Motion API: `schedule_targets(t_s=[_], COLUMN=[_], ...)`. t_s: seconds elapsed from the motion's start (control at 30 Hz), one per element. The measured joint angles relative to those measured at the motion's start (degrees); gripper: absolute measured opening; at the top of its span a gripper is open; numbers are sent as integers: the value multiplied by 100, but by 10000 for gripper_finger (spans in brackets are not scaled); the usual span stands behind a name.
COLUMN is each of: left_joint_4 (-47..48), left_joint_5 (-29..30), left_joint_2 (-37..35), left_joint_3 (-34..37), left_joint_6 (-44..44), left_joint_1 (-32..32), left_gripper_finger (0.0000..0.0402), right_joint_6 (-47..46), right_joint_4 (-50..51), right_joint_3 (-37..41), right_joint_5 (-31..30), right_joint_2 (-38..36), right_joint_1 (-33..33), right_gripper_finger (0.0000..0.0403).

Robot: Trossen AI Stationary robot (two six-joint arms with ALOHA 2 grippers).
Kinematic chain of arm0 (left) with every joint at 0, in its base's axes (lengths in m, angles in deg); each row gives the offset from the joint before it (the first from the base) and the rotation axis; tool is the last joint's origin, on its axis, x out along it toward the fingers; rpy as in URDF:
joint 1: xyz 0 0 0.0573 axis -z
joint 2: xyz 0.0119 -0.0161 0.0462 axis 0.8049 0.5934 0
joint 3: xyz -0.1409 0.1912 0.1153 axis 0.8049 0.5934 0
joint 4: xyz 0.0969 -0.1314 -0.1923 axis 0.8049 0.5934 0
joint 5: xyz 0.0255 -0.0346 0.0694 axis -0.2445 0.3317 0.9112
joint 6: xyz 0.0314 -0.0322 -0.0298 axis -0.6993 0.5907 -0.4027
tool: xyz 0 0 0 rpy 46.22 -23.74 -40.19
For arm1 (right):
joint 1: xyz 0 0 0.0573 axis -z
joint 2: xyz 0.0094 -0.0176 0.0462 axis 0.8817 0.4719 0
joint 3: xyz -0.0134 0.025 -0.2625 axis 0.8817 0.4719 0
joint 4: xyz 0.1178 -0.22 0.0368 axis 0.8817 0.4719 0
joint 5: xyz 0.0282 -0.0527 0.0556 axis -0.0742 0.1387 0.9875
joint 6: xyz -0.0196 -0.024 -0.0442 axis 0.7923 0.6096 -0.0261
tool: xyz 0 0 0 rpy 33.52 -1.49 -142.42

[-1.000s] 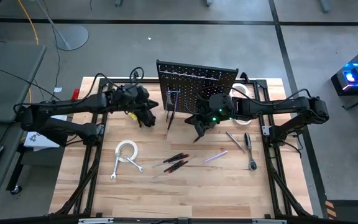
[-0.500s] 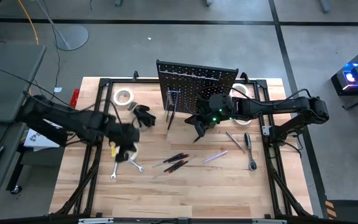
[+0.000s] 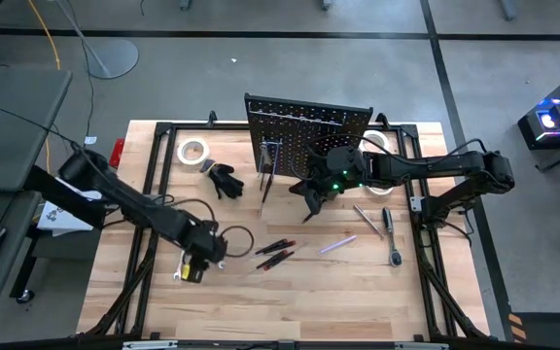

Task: Hang tools onto peg board
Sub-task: Hang the silver wrench on the peg board

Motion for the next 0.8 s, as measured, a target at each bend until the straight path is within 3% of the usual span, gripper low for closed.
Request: schedule_targets(t_s=[0.17,0.37,0.47,0.67,0.8], left_joint_4=[11,-10,-15,-220,-402], left_joint_5=[445,731,596,395,225], left_joint_2=[489,541,580,595,698], left_joint_3=[2,0,0,0,0], left_joint_6=[2,-3,-211,-381,-801], left_joint_1=[60,-74,-72,-72,-68], left_gripper_finger=[221,215,187,96,70], right_joint_6=[38,84,116,125,136], right_joint_4=[19,52,63,104,194], right_joint_3=[-1,0,0,0,0], right_joint_5=[1,66,89,90,90], right_joint_2=[0,0,0,0,0], right_joint_1=[-1,1,-1,-1,-1], right_gripper_finger=[0,0,0,0,0])
